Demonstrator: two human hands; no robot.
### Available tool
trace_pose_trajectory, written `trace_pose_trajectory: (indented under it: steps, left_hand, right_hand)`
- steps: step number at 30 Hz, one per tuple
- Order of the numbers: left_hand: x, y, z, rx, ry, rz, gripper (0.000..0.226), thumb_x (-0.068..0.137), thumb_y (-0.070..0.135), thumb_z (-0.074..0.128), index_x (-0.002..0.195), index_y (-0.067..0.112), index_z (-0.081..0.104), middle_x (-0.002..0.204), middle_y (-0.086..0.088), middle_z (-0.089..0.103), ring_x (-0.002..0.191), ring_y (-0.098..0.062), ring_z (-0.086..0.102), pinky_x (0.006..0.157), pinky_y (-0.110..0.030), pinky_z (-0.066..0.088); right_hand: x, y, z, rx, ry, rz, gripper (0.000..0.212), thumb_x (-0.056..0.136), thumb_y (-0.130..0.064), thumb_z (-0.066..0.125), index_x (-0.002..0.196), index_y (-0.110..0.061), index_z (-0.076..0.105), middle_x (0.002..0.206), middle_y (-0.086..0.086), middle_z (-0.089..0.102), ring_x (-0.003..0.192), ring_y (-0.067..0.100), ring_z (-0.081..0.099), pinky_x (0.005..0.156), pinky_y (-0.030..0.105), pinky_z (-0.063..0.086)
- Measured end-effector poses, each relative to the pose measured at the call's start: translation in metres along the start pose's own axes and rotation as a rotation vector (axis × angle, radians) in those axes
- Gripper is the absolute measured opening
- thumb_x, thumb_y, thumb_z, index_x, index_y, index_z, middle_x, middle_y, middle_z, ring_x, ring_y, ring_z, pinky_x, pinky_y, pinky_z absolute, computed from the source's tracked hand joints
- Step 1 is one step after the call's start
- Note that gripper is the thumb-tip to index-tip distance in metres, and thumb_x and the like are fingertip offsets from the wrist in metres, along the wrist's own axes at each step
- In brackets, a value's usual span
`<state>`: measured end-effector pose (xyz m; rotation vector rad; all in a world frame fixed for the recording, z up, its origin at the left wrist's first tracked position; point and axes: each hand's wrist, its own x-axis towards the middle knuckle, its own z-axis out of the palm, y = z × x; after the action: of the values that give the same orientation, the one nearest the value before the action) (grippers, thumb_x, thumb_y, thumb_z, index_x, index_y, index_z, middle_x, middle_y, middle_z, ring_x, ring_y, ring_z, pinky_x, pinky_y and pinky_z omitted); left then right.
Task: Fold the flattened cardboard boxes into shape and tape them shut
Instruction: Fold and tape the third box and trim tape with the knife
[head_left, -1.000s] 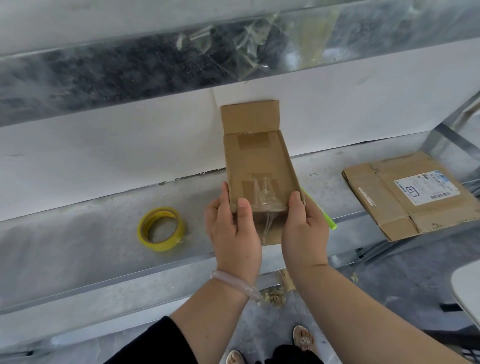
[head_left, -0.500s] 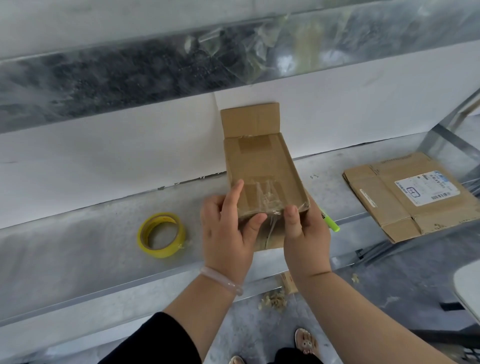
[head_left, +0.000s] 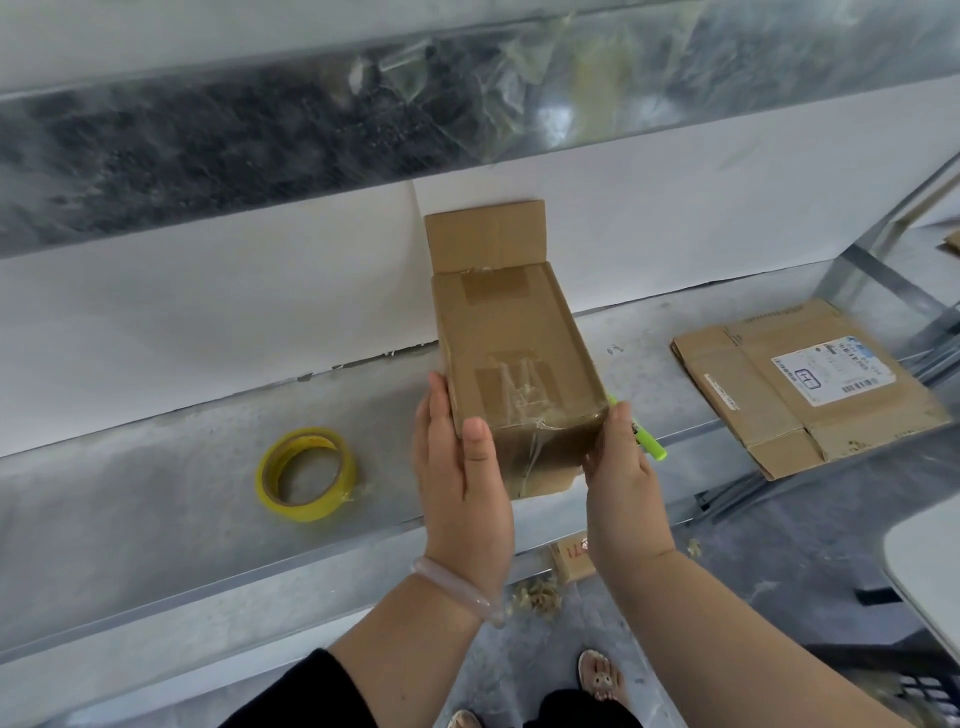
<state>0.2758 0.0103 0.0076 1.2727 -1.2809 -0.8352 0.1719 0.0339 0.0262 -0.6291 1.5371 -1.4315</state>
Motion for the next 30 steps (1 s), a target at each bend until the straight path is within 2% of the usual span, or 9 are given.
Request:
trace_pose_trajectory:
  steps: [4,8,15,17,20,22,25,28,30]
  left_hand:
    - [0.006,0.013,0.001,0.02,-0.01,-0.103,0.082,0.069,0.064,0.06,0.142,0.035,0.039,0.133,0.015,0.046,0.126,-0.007,0.047,0.105,-0.039,0.043]
    - [0.009,0.014,0.003,0.081,0.009,-0.11,0.08,0.068,0.059,0.059,0.142,0.035,0.039,0.127,0.016,0.042,0.123,-0.007,0.045,0.105,-0.039,0.042]
    - [0.004,0.014,0.004,0.003,-0.007,-0.131,0.079,0.075,0.06,0.042,0.148,0.03,0.034,0.139,0.015,0.037,0.133,-0.003,0.031,0.115,-0.038,0.028]
    - [0.002,0.012,0.002,-0.027,-0.021,-0.182,0.077,0.079,0.065,0.036,0.149,0.034,0.027,0.149,0.016,0.029,0.14,-0.003,0.024,0.118,-0.039,0.023]
    - [0.002,0.011,-0.001,-0.07,-0.063,-0.24,0.065,0.087,0.062,0.029,0.148,0.042,0.02,0.152,0.022,0.023,0.142,0.002,0.018,0.12,-0.036,0.018]
    - [0.002,0.012,-0.001,-0.122,-0.069,-0.271,0.062,0.088,0.058,0.029,0.148,0.043,0.021,0.149,0.026,0.029,0.139,0.006,0.024,0.119,-0.03,0.019]
    - [0.001,0.017,-0.002,-0.164,-0.072,-0.278,0.053,0.097,0.047,0.033,0.149,0.037,0.026,0.127,0.035,0.04,0.121,0.018,0.036,0.109,-0.019,0.025]
    - [0.004,0.018,-0.006,-0.23,-0.112,-0.312,0.046,0.104,0.036,0.034,0.149,0.036,0.027,0.127,0.035,0.043,0.111,0.026,0.038,0.102,-0.011,0.027]
    - [0.009,0.015,-0.011,-0.312,-0.184,-0.365,0.049,0.1,0.049,0.036,0.148,0.043,0.029,0.142,0.029,0.041,0.126,0.017,0.036,0.112,-0.021,0.027]
  right_hand:
    - [0.0,-0.011,0.005,-0.134,-0.049,-0.069,0.023,0.092,-0.045,0.061,0.106,-0.027,0.067,0.083,-0.027,0.07,0.078,-0.014,0.061,0.065,0.002,0.043]
    - [0.001,-0.015,0.009,-0.129,0.001,-0.089,0.009,0.094,-0.03,0.061,0.091,-0.025,0.068,0.073,-0.016,0.07,0.066,-0.005,0.063,0.054,0.005,0.042]
    - [-0.002,-0.017,0.006,-0.103,0.005,-0.034,0.022,0.102,-0.029,0.048,0.093,-0.026,0.067,0.077,-0.018,0.069,0.072,-0.011,0.06,0.059,0.0,0.039]
    - [-0.005,-0.02,0.006,-0.127,-0.003,0.005,0.027,0.104,-0.04,0.038,0.11,-0.034,0.063,0.092,-0.031,0.059,0.089,-0.02,0.054,0.078,-0.005,0.033]
    - [-0.005,-0.027,0.004,-0.097,0.006,0.123,0.051,0.103,-0.052,0.027,0.143,-0.027,0.045,0.123,-0.015,0.051,0.131,0.009,0.043,0.107,0.023,0.026]
    - [-0.004,-0.033,0.004,-0.129,0.019,0.165,0.047,0.104,-0.05,0.026,0.125,-0.023,0.057,0.113,-0.006,0.06,0.118,0.018,0.051,0.101,0.03,0.037]
    - [-0.004,-0.034,0.004,-0.106,0.068,0.16,0.04,0.105,-0.042,0.032,0.09,-0.023,0.064,0.083,-0.013,0.061,0.091,0.01,0.056,0.074,0.019,0.04]
    - [-0.006,-0.03,0.001,-0.105,0.039,0.152,0.05,0.104,-0.051,0.028,0.122,-0.018,0.061,0.112,-0.007,0.06,0.113,0.012,0.051,0.096,0.021,0.033]
    - [-0.006,-0.03,0.0,-0.114,0.004,0.167,0.043,0.102,-0.056,0.026,0.111,-0.026,0.056,0.102,-0.008,0.056,0.105,0.013,0.046,0.095,0.026,0.031]
